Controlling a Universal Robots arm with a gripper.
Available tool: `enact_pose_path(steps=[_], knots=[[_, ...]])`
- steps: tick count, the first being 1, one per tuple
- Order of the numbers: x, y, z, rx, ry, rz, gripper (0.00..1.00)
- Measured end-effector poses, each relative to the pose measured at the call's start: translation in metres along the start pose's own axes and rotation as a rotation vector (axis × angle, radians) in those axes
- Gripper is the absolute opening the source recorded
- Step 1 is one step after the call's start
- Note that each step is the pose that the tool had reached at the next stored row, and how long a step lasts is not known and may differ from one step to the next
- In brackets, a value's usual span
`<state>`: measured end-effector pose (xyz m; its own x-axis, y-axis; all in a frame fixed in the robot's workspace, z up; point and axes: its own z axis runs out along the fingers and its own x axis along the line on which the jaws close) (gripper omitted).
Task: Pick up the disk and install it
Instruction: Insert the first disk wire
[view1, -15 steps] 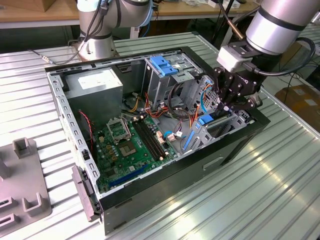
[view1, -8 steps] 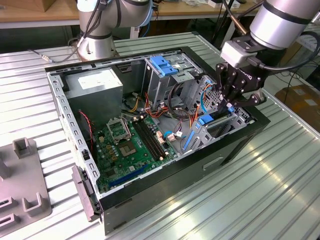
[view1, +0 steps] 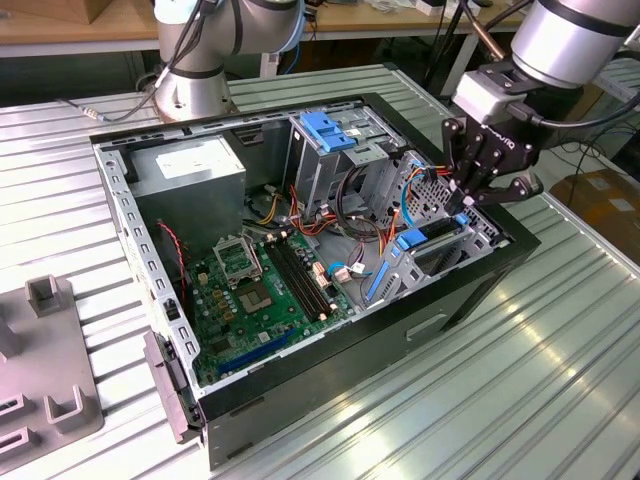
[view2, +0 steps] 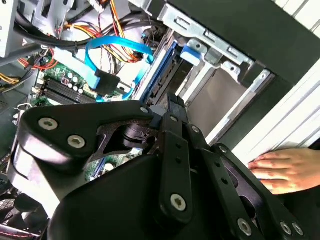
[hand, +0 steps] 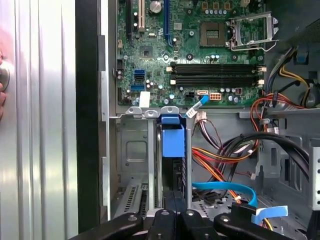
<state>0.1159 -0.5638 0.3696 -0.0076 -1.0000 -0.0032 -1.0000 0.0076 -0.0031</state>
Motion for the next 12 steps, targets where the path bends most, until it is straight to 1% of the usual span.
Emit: enact_pose_path(steps=[2,4,6,7,9,12], knots=[[-0.0005,-0.0026,-0.0001,0.0000,0.0002,-0.013,0.10],[-0.0006,-0.0039,0.0000,-0.0001,-0.0001,-0.035,0.10],[-0.0005,-0.0052,0.0000,-0.0003,-0.0003,-0.093,0.10],[-0.0006,-0.0069,0.0000,-0.0004,-0.0003,-0.114,0.10],[-0.0018,-0.0104,0.0001,-0.0004,-0.0005,-0.122,0.10],[-0.0037,-0.0140,0.0000,-0.0005,-0.0004,-0.132,0.10]])
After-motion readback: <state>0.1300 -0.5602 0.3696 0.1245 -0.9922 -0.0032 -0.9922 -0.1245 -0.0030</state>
